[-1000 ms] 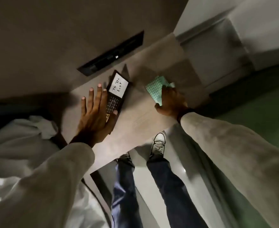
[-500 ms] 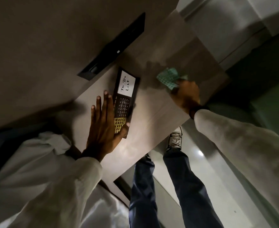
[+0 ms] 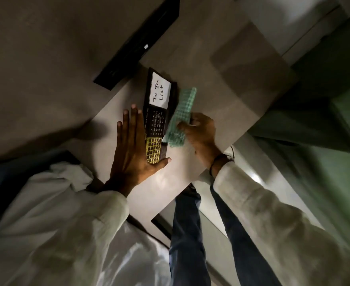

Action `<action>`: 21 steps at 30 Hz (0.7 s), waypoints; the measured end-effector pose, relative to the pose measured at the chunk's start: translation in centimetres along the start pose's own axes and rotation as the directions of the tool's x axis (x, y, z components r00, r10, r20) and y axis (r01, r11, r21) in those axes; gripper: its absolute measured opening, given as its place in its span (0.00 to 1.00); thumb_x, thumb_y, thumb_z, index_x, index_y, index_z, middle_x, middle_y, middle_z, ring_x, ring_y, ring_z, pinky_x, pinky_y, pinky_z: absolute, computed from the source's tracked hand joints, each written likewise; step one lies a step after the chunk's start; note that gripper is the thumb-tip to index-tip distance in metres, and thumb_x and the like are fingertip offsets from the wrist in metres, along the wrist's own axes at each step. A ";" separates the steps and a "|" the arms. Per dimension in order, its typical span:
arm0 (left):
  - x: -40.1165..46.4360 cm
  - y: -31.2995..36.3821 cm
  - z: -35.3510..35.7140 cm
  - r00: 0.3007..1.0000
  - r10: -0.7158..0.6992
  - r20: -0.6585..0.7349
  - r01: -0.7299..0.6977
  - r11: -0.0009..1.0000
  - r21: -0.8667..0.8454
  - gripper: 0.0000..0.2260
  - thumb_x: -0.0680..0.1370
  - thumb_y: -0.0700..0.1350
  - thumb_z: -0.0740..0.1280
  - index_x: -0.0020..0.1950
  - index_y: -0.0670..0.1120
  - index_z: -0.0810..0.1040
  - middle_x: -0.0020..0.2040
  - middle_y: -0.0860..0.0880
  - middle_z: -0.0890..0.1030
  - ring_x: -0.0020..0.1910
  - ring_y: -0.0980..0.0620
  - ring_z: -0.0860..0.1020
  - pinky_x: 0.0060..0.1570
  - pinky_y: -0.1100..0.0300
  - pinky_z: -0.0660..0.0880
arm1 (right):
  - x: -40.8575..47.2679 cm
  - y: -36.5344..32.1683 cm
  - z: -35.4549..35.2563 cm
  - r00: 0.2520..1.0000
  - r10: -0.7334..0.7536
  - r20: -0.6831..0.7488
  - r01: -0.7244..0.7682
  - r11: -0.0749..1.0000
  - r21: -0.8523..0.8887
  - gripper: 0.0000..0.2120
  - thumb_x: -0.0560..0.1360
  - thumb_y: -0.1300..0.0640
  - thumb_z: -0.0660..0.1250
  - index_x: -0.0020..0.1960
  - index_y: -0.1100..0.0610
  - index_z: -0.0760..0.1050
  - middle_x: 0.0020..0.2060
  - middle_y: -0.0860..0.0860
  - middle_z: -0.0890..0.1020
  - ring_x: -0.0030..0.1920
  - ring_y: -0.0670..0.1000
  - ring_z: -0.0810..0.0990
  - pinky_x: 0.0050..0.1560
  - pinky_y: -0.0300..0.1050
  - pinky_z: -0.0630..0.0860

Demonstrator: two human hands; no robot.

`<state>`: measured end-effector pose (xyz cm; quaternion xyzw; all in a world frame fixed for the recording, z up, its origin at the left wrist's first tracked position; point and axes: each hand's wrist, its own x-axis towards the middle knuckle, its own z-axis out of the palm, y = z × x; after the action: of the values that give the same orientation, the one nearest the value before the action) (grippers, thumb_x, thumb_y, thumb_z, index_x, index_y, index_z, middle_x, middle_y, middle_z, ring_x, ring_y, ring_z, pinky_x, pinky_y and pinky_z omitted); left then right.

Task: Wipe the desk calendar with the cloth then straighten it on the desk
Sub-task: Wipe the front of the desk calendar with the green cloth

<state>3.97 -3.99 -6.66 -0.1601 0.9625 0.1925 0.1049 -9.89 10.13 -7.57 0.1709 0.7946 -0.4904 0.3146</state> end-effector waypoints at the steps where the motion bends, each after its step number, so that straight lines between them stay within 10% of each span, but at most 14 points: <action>1: 0.0 0.0 0.2 1.000 -0.006 -0.010 0.006 1.000 0.002 0.63 0.66 0.72 0.74 0.85 0.37 0.46 0.86 0.36 0.48 0.86 0.36 0.47 0.83 0.34 0.53 | -0.4 0.0 0.7 1.000 -0.012 0.028 0.012 1.000 0.007 0.08 0.69 0.65 0.75 0.47 0.58 0.83 0.35 0.44 0.82 0.30 0.33 0.80 0.31 0.28 0.77; 11: 0.3 0.2 0.6 1.000 0.002 -0.020 -0.003 0.999 -0.035 0.66 0.63 0.70 0.78 0.83 0.33 0.49 0.85 0.34 0.48 0.86 0.35 0.47 0.84 0.37 0.52 | -0.9 -0.9 2.9 0.993 0.048 0.107 -0.049 0.999 0.016 0.05 0.67 0.65 0.78 0.41 0.61 0.83 0.37 0.55 0.86 0.37 0.53 0.86 0.37 0.50 0.85; 17: 0.2 -0.1 0.8 0.999 0.031 -0.044 -0.032 0.999 -0.038 0.67 0.62 0.71 0.77 0.83 0.32 0.49 0.85 0.33 0.48 0.85 0.34 0.47 0.84 0.39 0.53 | -1.0 -1.2 3.0 0.977 0.013 0.213 -0.044 0.989 0.141 0.13 0.64 0.66 0.80 0.36 0.52 0.80 0.27 0.42 0.85 0.30 0.40 0.84 0.28 0.34 0.80; 21: 0.2 -0.2 0.9 0.999 0.012 -0.030 -0.013 1.000 -0.027 0.67 0.62 0.71 0.77 0.84 0.34 0.48 0.85 0.34 0.48 0.86 0.36 0.47 0.85 0.42 0.50 | -0.3 -1.5 2.9 0.993 0.003 0.121 0.005 0.998 -0.066 0.12 0.63 0.63 0.81 0.43 0.59 0.82 0.39 0.54 0.88 0.40 0.52 0.87 0.44 0.52 0.86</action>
<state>3.95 -3.88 -7.63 -0.1583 0.9622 0.2040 0.0869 -9.55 6.93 -7.30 0.1301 0.7897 -0.4736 0.3676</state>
